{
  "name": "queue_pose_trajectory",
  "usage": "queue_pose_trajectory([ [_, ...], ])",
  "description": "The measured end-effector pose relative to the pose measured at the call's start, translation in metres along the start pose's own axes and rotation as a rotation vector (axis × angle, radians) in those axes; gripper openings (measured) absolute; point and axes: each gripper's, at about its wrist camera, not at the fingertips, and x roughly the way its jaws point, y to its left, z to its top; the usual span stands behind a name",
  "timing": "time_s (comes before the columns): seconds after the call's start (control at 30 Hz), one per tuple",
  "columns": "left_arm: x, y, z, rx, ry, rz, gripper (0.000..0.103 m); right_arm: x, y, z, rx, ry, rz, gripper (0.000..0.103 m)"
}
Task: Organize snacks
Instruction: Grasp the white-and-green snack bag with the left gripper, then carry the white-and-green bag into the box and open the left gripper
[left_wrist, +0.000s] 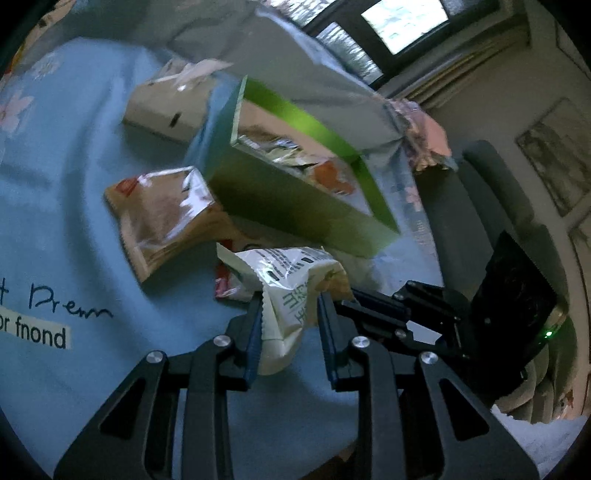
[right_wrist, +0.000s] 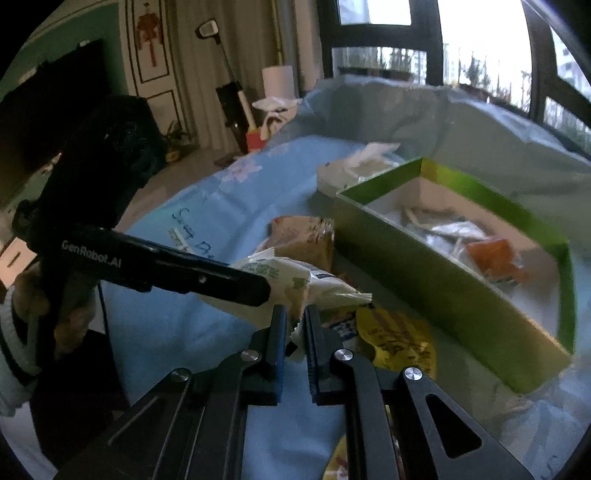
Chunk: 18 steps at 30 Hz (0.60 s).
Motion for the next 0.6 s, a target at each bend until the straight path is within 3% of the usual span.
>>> queue_pose_trajectory([
  [0.3, -0.002, -0.029, 0.019, 0.077, -0.040, -0.038, 0.026, -0.034, -0.005, 0.014, -0.003, -0.089, -0.063, 0.011],
  [0.6, 0.014, -0.066, 0.075, 0.178, -0.101, -0.039, 0.026, -0.055, -0.038, 0.048, 0.027, -0.177, -0.133, 0.011],
])
